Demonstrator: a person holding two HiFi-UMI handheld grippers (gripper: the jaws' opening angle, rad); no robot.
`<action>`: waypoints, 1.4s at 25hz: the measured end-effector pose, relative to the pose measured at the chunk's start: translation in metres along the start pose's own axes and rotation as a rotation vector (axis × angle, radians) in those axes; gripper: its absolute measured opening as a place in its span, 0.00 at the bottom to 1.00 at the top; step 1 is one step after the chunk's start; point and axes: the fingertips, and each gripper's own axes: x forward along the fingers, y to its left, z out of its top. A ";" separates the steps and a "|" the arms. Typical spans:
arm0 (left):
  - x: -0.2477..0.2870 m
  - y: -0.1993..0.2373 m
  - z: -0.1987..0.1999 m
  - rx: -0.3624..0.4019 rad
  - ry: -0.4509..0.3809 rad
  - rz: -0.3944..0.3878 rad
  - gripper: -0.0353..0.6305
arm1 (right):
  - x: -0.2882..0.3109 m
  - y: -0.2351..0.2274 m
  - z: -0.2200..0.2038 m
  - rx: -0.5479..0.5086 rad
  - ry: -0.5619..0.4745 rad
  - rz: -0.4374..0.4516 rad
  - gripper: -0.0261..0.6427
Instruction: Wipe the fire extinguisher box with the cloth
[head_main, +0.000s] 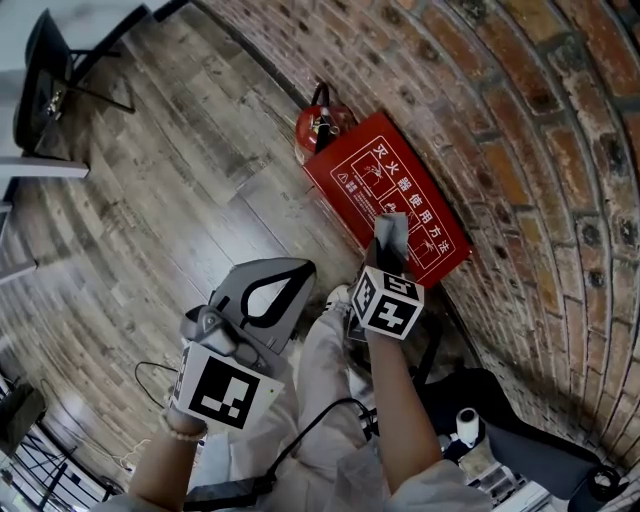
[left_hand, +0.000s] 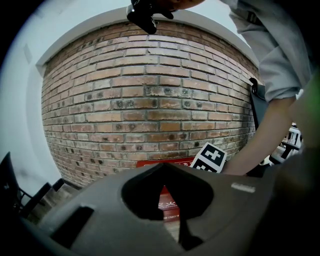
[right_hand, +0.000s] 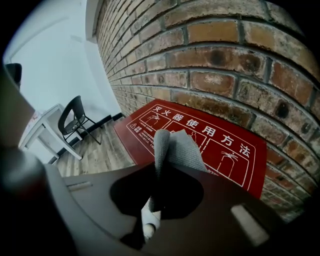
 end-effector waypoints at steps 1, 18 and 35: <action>0.000 0.001 -0.001 -0.001 0.000 0.003 0.05 | 0.002 0.002 0.002 -0.007 -0.001 0.005 0.07; -0.009 0.017 -0.010 -0.029 0.004 0.046 0.05 | 0.024 0.033 0.026 -0.088 -0.013 0.072 0.07; -0.013 0.039 -0.021 -0.048 0.008 0.083 0.05 | 0.051 0.082 0.053 -0.202 -0.008 0.191 0.07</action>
